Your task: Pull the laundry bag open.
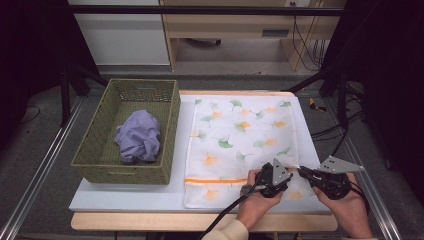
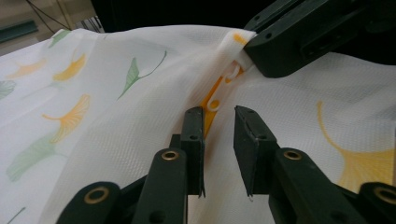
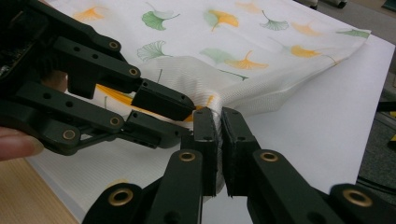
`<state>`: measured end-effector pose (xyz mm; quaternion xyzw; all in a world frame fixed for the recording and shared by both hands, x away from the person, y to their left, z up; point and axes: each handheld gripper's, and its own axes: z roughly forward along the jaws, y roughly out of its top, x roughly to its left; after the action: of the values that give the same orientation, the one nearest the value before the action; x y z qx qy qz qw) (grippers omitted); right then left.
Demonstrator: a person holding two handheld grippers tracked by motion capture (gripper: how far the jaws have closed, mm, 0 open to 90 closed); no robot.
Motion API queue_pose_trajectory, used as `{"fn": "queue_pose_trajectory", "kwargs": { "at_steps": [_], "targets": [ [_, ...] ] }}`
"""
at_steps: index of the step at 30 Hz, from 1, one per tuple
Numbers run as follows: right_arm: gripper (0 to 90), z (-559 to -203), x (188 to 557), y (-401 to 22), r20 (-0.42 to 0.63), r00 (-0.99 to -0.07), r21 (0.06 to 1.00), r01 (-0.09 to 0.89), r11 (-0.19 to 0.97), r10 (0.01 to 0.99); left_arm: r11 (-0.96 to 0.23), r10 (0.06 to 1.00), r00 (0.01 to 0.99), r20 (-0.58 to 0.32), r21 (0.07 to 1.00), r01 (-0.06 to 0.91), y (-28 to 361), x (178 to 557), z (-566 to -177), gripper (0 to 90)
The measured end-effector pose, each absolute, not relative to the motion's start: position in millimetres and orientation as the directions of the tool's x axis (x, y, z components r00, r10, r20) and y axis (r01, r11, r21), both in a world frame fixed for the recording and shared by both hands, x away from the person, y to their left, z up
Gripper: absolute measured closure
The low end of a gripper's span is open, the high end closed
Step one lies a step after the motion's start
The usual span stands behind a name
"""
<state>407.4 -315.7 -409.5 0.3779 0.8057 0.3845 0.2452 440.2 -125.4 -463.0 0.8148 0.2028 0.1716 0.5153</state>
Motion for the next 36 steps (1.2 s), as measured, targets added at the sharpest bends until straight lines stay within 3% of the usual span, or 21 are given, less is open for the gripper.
{"fn": "queue_pose_trajectory", "kwargs": {
  "at_steps": [11,21,36],
  "targets": [
    [85.6,-409.8,407.0,-315.1,-0.082,-0.601,0.809,0.426,0.405,0.795,-0.377,0.511,0.854,0.096,0.918,0.122,-132.4,441.1,-464.6,66.2],
    [85.6,-410.2,407.2,-314.5,-0.075,-0.607,0.81,0.426,0.403,0.791,-0.359,0.53,0.843,0.089,0.925,0.128,-131.7,444.8,-465.8,80.9],
    [85.6,-410.8,407.8,-317.8,-0.063,-0.599,0.817,0.429,0.386,0.798,-0.369,0.512,0.854,0.096,0.922,0.117,-131.2,441.3,-465.3,83.9]
  ]
}}
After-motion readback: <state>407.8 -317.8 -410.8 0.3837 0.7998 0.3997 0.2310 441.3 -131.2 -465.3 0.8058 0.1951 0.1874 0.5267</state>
